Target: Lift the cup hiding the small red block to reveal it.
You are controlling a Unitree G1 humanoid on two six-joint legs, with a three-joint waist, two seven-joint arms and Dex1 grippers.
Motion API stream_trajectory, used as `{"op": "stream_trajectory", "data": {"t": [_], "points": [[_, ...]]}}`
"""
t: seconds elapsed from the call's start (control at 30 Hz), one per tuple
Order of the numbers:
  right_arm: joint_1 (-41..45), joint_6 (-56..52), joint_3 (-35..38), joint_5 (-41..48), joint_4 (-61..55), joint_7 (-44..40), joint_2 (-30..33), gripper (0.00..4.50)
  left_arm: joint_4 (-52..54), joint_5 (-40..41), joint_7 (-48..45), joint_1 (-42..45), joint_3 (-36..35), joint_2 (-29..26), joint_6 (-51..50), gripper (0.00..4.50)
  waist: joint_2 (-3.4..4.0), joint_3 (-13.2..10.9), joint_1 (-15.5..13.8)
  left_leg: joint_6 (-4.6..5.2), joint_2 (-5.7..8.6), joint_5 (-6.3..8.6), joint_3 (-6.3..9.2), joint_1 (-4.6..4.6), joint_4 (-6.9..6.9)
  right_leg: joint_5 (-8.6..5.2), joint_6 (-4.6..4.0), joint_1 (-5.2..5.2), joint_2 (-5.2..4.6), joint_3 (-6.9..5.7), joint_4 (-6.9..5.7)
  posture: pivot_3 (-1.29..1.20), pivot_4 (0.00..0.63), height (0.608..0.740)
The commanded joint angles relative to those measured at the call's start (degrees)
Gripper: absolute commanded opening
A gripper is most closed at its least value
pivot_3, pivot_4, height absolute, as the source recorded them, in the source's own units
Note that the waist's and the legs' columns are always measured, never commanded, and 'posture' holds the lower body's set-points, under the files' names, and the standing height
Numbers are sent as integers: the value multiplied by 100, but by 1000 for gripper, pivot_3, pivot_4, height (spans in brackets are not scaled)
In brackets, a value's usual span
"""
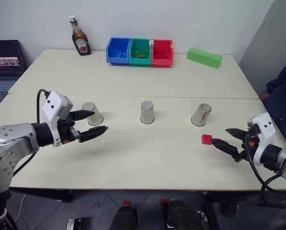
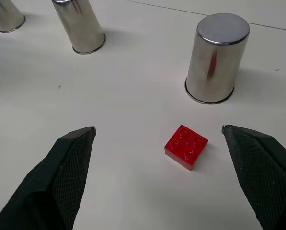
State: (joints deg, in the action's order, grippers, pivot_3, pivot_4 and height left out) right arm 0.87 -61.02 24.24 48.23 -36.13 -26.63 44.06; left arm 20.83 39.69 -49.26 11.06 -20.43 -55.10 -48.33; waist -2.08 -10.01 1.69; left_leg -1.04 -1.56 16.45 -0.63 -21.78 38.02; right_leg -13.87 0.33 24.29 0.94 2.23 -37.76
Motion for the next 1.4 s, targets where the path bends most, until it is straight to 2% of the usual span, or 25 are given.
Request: {"op": "stream_trajectory", "data": {"t": [0.03,0.77,1.4], "points": [[119,216,40,-77,-27,22,43,4493,152,37,-54,5,-15,-4,121,4500,0,0,0,0,0,0,0,0,2,0,0,0,0,0,-1,0,150,740],[-123,278,-20,16,-236,229,-128,4493,-241,-160,-398,131,80,-92,449,4500,0,0,0,0,0,0,0,1,3,0,0,0,0,-1,-5,0,150,740],[56,326,-262,-11,-111,292,-173,4493,-225,-177,-417,50,-15,-101,452,4500,0,0,0,0,1,0,-1,2,6,0,0,0,0,1,-11,0,150,740]]}}
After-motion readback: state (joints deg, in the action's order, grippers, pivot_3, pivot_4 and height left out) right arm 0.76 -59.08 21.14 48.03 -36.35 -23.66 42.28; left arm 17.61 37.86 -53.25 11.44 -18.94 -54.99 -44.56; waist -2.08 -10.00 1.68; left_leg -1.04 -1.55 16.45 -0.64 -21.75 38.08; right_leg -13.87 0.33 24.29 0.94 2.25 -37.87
